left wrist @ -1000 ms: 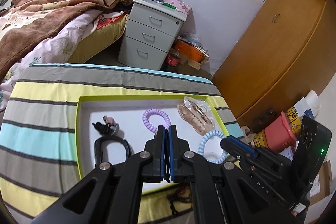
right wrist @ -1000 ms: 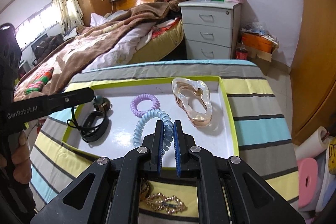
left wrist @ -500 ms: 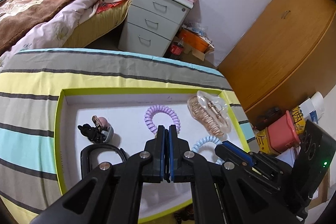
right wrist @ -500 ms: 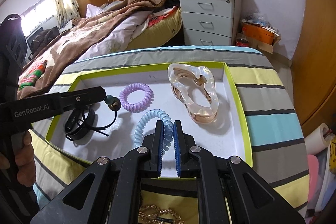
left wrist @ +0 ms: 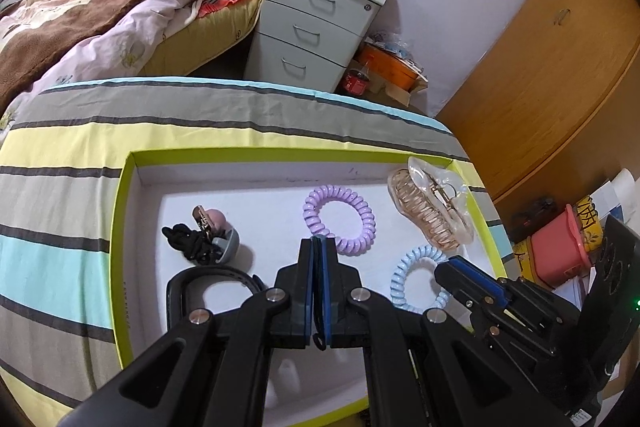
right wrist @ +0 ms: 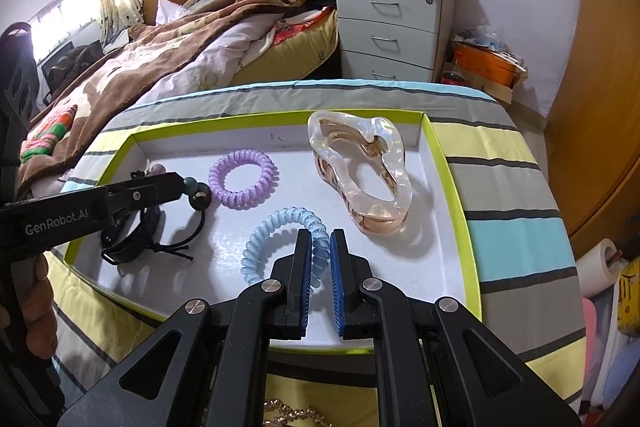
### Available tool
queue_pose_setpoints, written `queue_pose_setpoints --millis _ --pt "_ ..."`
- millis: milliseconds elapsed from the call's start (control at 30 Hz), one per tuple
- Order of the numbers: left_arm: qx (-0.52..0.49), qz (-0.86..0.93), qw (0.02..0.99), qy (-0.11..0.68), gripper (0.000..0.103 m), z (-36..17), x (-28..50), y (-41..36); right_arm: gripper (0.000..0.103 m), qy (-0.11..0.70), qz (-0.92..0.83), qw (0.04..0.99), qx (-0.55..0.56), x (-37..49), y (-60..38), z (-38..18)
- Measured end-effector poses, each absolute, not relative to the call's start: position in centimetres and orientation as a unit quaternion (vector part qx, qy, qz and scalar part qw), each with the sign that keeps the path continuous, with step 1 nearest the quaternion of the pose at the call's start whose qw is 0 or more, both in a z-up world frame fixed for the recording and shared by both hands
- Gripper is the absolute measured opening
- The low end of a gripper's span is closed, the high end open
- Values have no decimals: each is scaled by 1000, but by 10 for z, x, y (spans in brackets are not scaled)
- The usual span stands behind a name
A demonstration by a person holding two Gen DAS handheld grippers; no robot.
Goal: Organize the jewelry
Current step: 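Carry the black tie and blue coil over the green box with both tools, then open the left tool to drop the black tie while the right tool releases the blue coil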
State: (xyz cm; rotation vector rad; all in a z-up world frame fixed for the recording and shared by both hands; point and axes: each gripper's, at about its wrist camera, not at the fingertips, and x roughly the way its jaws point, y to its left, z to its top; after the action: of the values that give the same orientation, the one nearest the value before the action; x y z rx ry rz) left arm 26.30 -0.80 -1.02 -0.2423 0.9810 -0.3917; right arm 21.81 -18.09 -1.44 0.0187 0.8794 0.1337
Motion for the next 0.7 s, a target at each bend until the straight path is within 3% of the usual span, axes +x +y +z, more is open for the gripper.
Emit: queue_pose_setpoints --millis 400,533,700 --pt "-95 -159 864 469 6 -13 263 -8 10 424 60 903 -1 216 -180 -15" --pt "-92 -159 865 468 19 -12 262 -8 10 425 59 903 -5 216 -179 -16" --pt "-90 -155 866 467 25 -12 263 -7 10 422 58 905 -6 217 -177 -15"
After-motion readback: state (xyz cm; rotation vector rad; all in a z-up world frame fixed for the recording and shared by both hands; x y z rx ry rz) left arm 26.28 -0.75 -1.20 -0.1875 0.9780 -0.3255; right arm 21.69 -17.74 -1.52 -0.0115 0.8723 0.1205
